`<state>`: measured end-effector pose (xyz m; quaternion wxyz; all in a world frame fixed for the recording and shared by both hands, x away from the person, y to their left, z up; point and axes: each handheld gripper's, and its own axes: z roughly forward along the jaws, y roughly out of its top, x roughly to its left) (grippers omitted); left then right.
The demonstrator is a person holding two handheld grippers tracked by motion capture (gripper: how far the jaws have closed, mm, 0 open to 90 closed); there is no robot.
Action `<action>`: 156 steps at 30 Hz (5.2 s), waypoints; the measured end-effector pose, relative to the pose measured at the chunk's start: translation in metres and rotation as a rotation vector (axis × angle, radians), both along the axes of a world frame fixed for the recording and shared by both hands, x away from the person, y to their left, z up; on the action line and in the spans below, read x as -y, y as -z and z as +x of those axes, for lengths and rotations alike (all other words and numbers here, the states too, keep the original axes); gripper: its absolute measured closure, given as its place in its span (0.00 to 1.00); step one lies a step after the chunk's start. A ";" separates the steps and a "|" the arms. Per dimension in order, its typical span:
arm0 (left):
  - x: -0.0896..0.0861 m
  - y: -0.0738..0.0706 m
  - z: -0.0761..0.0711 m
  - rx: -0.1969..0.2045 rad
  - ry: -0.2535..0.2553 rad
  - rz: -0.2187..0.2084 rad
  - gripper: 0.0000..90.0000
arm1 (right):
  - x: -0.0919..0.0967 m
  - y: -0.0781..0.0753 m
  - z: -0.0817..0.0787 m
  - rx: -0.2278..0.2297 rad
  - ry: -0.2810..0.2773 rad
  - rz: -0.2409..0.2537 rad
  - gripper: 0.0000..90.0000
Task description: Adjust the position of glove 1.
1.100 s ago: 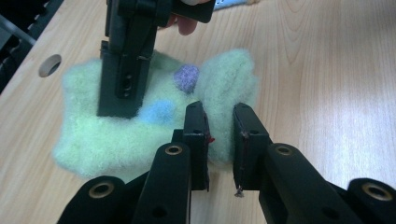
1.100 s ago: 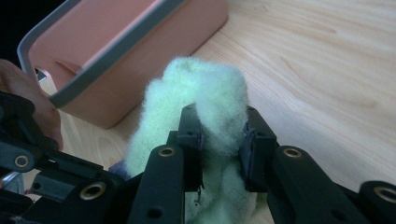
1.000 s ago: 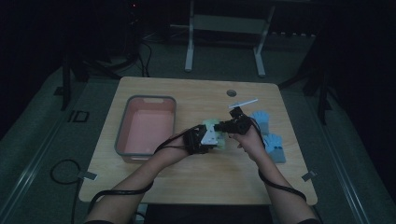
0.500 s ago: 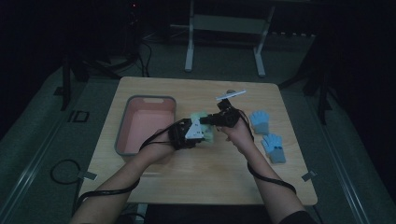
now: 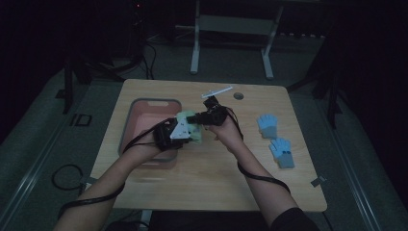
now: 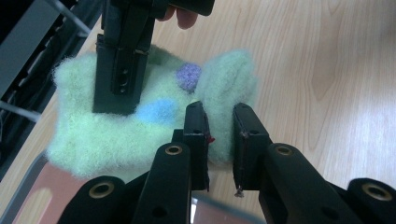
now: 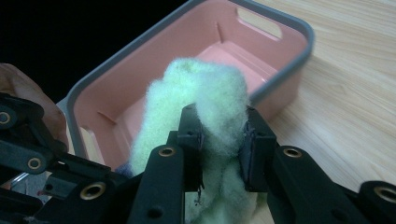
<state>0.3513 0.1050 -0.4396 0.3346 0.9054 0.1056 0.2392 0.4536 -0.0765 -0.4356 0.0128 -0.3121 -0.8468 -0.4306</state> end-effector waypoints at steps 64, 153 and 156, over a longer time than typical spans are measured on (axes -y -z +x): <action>-0.091 0.061 0.030 -0.279 -0.096 0.163 0.58 | -0.124 0.062 0.014 -0.056 -0.066 -0.149 0.55; 0.081 0.112 -0.028 -0.288 -0.022 -0.184 0.06 | 0.218 0.060 -0.039 0.093 0.308 -0.052 0.28; 0.081 0.114 -0.028 -0.293 -0.024 -0.157 0.06 | 0.228 0.061 -0.037 0.115 0.325 -0.068 0.33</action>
